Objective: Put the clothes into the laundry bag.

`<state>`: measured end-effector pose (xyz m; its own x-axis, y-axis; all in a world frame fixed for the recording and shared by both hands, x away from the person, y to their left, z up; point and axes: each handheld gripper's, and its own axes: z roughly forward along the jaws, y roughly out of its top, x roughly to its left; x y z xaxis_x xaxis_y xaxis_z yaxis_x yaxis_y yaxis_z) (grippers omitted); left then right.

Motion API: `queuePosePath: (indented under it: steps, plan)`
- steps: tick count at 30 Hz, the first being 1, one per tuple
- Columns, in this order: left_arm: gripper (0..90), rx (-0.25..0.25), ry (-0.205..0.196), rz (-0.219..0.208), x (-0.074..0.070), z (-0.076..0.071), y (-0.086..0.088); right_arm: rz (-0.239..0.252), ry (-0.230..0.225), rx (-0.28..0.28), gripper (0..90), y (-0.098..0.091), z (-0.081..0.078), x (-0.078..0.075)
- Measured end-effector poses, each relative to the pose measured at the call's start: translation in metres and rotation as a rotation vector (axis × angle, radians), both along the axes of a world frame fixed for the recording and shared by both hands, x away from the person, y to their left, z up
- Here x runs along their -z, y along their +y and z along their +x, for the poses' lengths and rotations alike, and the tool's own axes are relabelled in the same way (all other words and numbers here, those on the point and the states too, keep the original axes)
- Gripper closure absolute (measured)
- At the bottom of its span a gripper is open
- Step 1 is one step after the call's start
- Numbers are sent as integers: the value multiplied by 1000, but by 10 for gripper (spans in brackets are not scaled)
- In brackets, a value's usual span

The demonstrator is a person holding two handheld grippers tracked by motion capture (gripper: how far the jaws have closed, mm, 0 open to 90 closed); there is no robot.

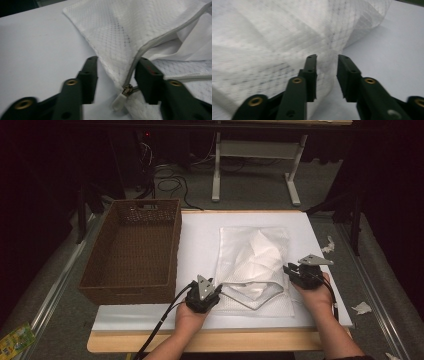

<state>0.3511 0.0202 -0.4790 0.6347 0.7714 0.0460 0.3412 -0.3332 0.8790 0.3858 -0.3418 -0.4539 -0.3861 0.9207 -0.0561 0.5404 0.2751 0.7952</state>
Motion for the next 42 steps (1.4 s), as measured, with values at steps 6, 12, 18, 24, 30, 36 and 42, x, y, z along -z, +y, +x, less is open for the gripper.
queuePosePath:
  steps: [6,12,18,24,30,36,42]
  plan:
    - [263,30,0,-38,-13,-6,7,57,-68,-43,465,6,-22,-17]
    - [151,113,-10,-82,-35,-25,16,120,-132,-75,271,11,-51,-31]
    - [24,166,1,-92,-41,-44,39,118,-182,-61,155,13,-87,-41]
    - [2,141,-9,-144,-44,-42,45,130,-161,-32,5,18,-114,-33]
    - [0,162,19,-123,-38,-41,43,130,-171,-2,5,22,-110,-34]
    - [0,140,-23,-142,-42,-42,42,129,-158,-14,5,19,-110,-31]
    - [0,133,-11,-122,-39,-42,42,140,-176,-6,5,11,-110,-34]
